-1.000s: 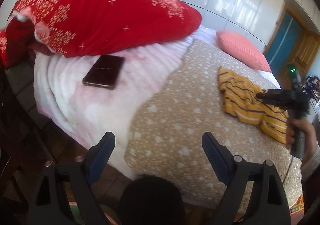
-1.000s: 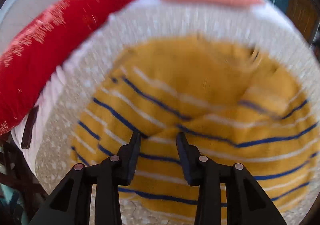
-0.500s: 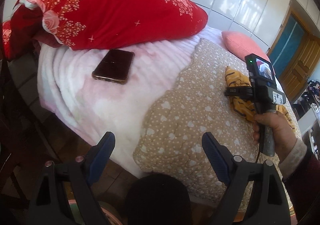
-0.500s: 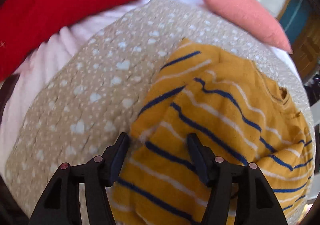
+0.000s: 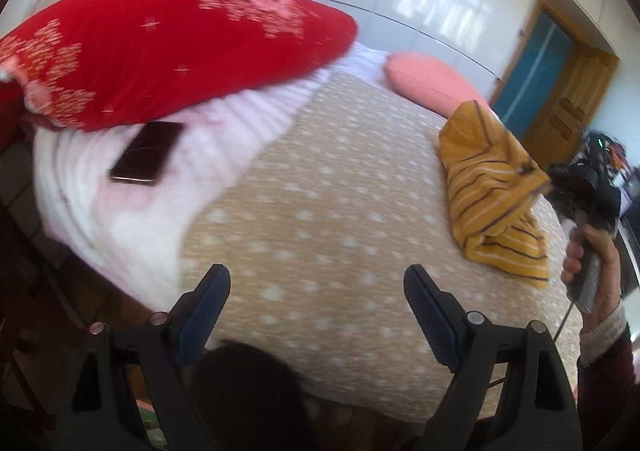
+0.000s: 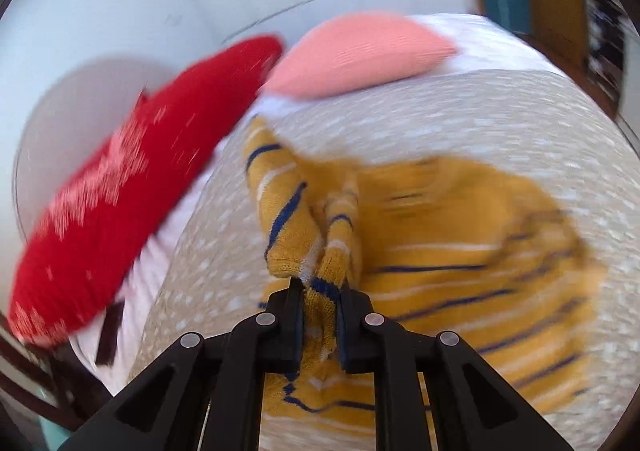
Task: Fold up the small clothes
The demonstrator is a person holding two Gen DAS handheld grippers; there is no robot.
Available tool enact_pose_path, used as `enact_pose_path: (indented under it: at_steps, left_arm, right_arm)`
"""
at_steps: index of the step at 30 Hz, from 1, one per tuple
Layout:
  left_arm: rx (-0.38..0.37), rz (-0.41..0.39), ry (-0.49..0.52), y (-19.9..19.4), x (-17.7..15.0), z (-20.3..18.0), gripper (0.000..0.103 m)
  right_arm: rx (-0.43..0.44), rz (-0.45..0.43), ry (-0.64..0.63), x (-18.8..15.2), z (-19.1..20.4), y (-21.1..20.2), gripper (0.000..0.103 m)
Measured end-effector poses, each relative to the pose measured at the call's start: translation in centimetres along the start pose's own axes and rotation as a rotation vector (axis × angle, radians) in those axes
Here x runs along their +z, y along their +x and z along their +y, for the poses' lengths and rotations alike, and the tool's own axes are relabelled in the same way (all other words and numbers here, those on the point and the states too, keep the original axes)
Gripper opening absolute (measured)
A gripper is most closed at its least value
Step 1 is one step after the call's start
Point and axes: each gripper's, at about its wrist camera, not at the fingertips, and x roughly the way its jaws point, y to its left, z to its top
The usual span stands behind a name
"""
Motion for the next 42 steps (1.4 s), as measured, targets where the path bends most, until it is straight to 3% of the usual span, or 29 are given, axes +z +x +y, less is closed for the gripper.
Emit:
enact_pose_path:
  at_steps: [5, 9, 11, 12, 14, 17, 23, 25, 26, 28, 30, 31, 34, 35, 39, 42]
  left_arm:
    - [-0.064, 0.065, 0.056, 2.1, -0.3, -4.9, 0.088]
    - [-0.1, 0.1, 0.09, 3.1, -0.5, -7.6, 0.088]
    - [-0.107, 0.106, 0.109, 3.3, -0.7, -8.6, 0.088]
    - [-0.107, 0.106, 0.121, 3.2, -0.7, -9.0, 0.088]
    - [-0.102, 0.11, 0.14, 3.5, -0.8, -9.6, 0.088]
    - [-0.105, 0.122, 0.154, 4.1, -0.7, -10.3, 0.088]
    - [-0.136, 0.109, 0.207, 4.6, -0.2, -13.6, 0.088]
    - [-0.158, 0.099, 0.229, 4.9, 0.3, -14.9, 0.088]
    - [-0.172, 0.098, 0.236, 5.2, 0.6, -15.5, 0.088]
    - [-0.199, 0.109, 0.249, 6.3, 1.5, -16.7, 0.088]
    - [-0.236, 0.13, 0.253, 7.9, 2.4, -17.8, 0.089]
    - [-0.262, 0.143, 0.247, 8.9, 2.9, -18.1, 0.09]
    - [-0.357, 0.19, 0.225, 13.4, 4.9, -20.1, 0.092]
    - [-0.37, 0.202, 0.222, 14.5, 5.3, -20.6, 0.092]
    - [-0.479, 0.304, 0.186, 21.6, 6.9, -23.7, 0.094]
    - [-0.523, 0.412, 0.217, 26.5, 6.3, -26.2, 0.097]
  right_arm:
    - [-0.054, 0.009, 0.255, -2.0, -14.1, -1.9, 0.013]
    - [-0.056, 0.006, 0.378, -4.3, -20.5, -1.8, 0.012]
    - [-0.025, 0.007, 0.416, -4.9, -22.1, -2.2, 0.03]
    - [-0.053, -0.004, 0.431, -5.0, -22.7, -2.9, 0.03]
    - [-0.061, -0.048, 0.433, -5.0, -23.0, -4.7, 0.03]
    - [0.041, -0.1, 0.408, -4.0, -21.2, -7.0, 0.03]
    - [0.192, -0.062, 0.21, -2.7, -14.7, -5.7, 0.03]
    - [0.178, -0.009, 0.203, -2.9, -14.5, -3.1, 0.034]
    - [0.12, 0.028, 0.212, -3.3, -15.1, -1.5, 0.036]
    - [0.041, 0.093, 0.224, -4.5, -16.6, 0.6, 0.027]
    - [0.085, 0.048, 0.248, -4.8, -17.2, -0.9, 0.027]
    - [0.1, 0.026, 0.258, -4.7, -17.4, -2.0, 0.029]
    - [0.1, -0.049, 0.267, -4.0, -18.0, -4.1, 0.078]
    - [0.075, -0.072, 0.268, -3.4, -18.5, -4.2, 0.083]
    - [0.047, 0.012, 0.302, -1.5, -20.7, -0.9, 0.083]
    - [0.156, 0.08, 0.372, -1.0, -21.8, 2.9, 0.083]
